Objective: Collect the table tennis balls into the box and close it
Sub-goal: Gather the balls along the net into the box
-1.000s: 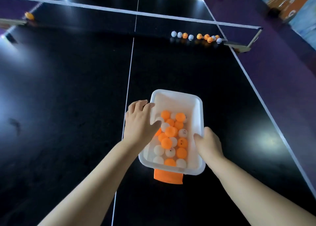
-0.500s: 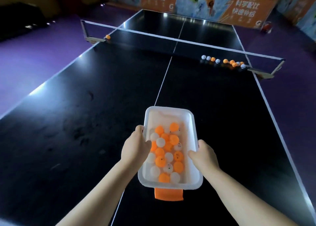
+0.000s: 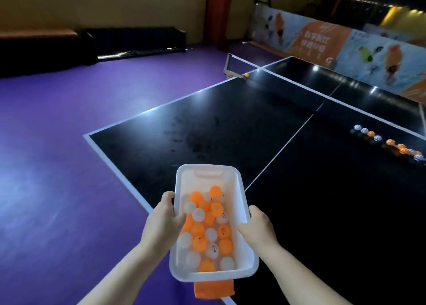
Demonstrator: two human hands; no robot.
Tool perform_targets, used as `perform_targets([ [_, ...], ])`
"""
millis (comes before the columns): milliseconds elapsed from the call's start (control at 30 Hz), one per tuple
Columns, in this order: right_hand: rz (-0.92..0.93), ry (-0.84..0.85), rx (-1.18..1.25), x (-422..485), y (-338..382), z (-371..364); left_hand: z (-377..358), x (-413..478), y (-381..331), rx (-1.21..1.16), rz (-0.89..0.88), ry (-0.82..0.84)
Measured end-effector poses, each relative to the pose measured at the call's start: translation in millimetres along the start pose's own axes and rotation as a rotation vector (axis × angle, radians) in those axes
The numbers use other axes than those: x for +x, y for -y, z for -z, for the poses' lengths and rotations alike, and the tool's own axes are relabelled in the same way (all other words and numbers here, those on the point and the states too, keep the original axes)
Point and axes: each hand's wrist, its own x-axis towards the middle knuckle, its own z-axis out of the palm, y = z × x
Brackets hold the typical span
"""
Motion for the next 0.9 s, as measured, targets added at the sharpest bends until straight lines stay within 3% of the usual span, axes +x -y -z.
perform_targets([
  [367,0.220,0.228,-0.131,-42,167,-188,196,-25,161,-0.159,0.236,-0.201],
  [600,0.333,0.289,-0.145,-71,289,-323,335,-7,270,-0.121,0.309,-0.301],
  [900,0.359,0.301,-0.131,-39,390,-419,413,62,344,-0.114,0.384,-0.365],
])
